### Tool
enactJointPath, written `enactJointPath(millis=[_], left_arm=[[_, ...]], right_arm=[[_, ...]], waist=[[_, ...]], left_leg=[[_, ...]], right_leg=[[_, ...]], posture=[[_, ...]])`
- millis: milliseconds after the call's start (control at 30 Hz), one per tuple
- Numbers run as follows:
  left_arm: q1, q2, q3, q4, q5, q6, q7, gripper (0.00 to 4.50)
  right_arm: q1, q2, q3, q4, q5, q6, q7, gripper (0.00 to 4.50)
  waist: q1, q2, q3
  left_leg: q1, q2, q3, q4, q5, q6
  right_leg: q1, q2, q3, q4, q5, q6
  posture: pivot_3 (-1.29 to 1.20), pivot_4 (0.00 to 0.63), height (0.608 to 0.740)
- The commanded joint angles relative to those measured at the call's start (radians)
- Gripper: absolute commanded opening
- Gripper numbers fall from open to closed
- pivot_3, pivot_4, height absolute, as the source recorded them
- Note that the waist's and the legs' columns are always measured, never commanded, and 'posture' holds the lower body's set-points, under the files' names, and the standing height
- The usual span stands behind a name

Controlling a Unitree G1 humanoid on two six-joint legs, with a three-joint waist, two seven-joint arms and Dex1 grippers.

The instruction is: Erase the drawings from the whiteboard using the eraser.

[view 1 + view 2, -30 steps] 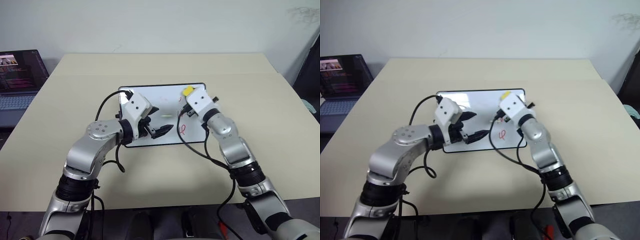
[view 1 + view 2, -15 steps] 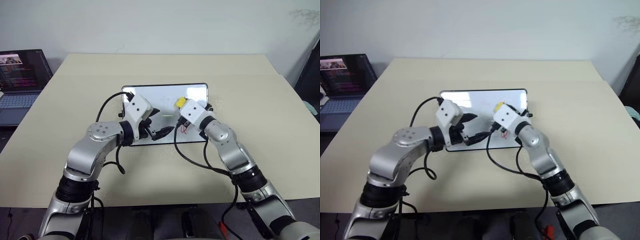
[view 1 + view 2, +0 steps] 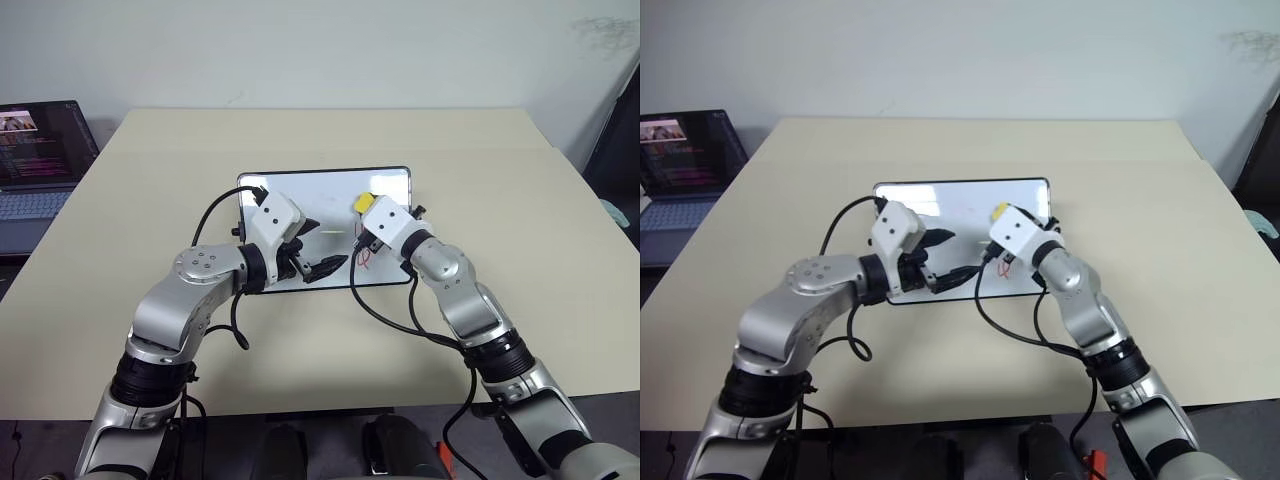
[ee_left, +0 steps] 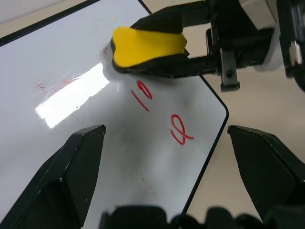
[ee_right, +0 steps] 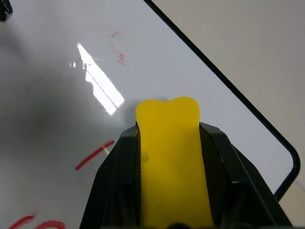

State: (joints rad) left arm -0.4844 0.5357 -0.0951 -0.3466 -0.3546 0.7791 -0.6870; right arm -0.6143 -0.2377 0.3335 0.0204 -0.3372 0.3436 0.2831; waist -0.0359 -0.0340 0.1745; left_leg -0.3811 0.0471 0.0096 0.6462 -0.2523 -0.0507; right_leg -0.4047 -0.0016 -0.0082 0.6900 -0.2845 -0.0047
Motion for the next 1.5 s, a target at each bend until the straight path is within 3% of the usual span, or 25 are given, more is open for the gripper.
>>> enactJointPath(millis=[33, 367, 533, 733, 933, 1233, 1500], left_arm=[[-0.005, 0.007, 0.012, -0.039, -0.010, -0.003, 0.004, 4.50], [-0.002, 0.009, 0.011, -0.042, -0.012, -0.004, 0.003, 4.50], [-0.002, 0.011, 0.012, -0.038, -0.010, -0.006, 0.002, 4.50], [0.015, 0.028, 0.027, -0.044, -0.021, 0.006, -0.007, 4.50], [0.075, 0.069, 0.023, -0.054, -0.030, 0.055, -0.001, 4.50], [0.059, 0.098, -0.019, -0.046, -0.032, 0.080, -0.028, 4.50], [0.068, 0.105, -0.025, -0.057, -0.038, 0.077, -0.043, 4.50]], right_arm=[[-0.037, 0.002, -0.049, 0.051, -0.021, 0.000, -0.057, 1.34], [0.049, 0.014, 0.028, -0.002, 0.038, 0.084, 0.128, 1.34], [0.034, 0.009, -0.008, -0.016, 0.036, 0.068, 0.099, 1.34], [0.027, 0.016, -0.110, -0.154, 0.149, 0.070, 0.130, 1.34], [0.032, -0.047, -0.142, -0.193, 0.142, 0.037, 0.127, 1.34], [0.042, -0.070, -0.064, -0.108, 0.059, -0.017, 0.096, 1.33], [0.118, -0.148, 0.039, -0.127, 0.010, 0.010, 0.217, 1.33]], waist=[[0.002, 0.000, 0.000], [0.002, 0.000, 0.000], [0.005, 0.000, 0.000], [0.006, 0.000, 0.000], [0.005, 0.000, 0.000], [0.007, 0.000, 0.000], [0.005, -0.001, 0.000]], left_leg=[[0.000, 0.000, 0.000, 0.000, 0.000, 0.000], [0.000, 0.000, 0.000, -0.001, 0.000, 0.000], [0.000, 0.000, 0.000, 0.000, 0.000, 0.001], [-0.002, 0.000, -0.001, 0.000, 0.000, 0.001], [-0.006, 0.000, -0.001, -0.003, -0.001, 0.000], [-0.012, 0.000, -0.002, -0.002, -0.001, 0.000], [-0.009, -0.001, -0.002, -0.001, -0.001, 0.000]], right_leg=[[0.000, 0.000, 0.000, 0.000, 0.000, 0.000], [0.000, 0.000, 0.000, -0.002, 0.000, 0.000], [0.000, 0.000, 0.000, -0.001, 0.001, 0.001], [0.000, 0.000, -0.001, -0.003, 0.001, 0.001], [-0.001, 0.000, -0.001, -0.009, 0.003, -0.003], [-0.006, 0.000, -0.002, -0.010, 0.003, -0.004], [-0.003, 0.000, -0.002, -0.009, 0.002, -0.001]], posture=[[0.00, 0.150, 0.740], [0.00, 0.150, 0.740], [0.00, 0.150, 0.740], [0.00, 0.150, 0.740], [0.00, 0.150, 0.740], [0.00, 0.150, 0.740], [0.00, 0.150, 0.740]])
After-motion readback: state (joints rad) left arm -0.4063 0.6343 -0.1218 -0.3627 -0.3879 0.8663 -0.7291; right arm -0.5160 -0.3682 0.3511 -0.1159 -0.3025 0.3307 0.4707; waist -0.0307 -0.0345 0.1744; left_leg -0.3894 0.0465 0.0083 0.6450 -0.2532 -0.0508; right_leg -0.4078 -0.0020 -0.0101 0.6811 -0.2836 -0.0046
